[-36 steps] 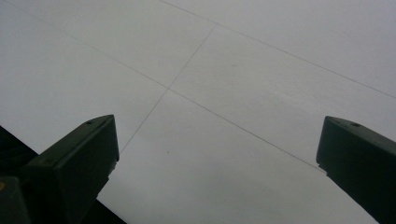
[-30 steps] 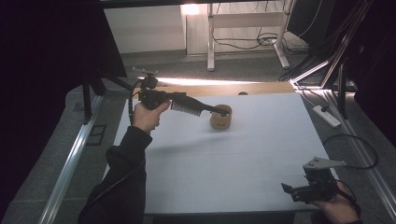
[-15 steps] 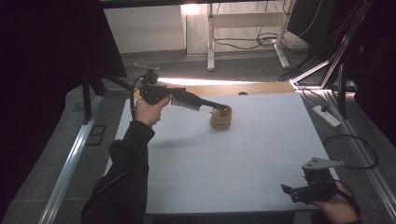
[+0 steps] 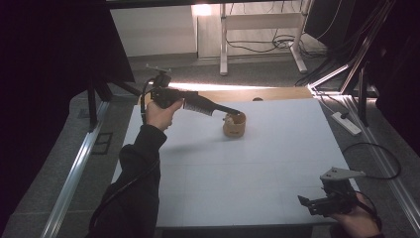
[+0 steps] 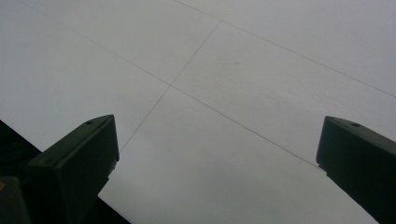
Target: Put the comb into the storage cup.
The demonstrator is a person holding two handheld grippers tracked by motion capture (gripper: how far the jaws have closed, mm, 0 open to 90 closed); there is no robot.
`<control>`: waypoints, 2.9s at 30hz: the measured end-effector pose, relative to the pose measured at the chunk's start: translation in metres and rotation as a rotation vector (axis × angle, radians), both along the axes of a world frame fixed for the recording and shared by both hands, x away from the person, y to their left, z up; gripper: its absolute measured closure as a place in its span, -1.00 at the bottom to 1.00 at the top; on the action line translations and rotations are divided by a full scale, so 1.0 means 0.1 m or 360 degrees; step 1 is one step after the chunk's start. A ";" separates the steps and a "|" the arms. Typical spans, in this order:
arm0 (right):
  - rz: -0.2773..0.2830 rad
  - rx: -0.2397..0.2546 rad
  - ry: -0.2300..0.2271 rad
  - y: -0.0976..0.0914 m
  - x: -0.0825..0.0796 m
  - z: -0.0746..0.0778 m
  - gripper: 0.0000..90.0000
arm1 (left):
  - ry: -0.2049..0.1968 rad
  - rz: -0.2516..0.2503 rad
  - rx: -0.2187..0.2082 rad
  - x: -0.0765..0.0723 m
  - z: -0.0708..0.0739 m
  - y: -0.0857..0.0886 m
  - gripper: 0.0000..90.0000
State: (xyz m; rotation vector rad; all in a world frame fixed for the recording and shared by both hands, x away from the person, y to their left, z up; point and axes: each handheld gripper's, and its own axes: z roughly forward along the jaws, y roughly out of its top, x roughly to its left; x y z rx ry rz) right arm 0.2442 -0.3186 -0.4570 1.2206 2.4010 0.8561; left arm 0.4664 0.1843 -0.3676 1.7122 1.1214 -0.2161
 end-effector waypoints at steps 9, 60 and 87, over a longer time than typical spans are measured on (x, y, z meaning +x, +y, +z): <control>0.0008 -0.0004 -0.0004 0.00 0.00 0.00 -1.00 | 0.0006 0.0007 0.0017 0.06 0.00 -0.02 0.85; 0.0047 -0.0003 0.0004 0.01 -0.01 0.00 -1.00 | 0.0095 -0.0017 0.0215 0.37 -0.26 -0.43 0.85; 0.0068 -0.0015 0.0010 0.02 0.00 -0.01 -1.00 | 0.0051 -0.0034 0.0188 0.40 -0.34 -0.61 0.72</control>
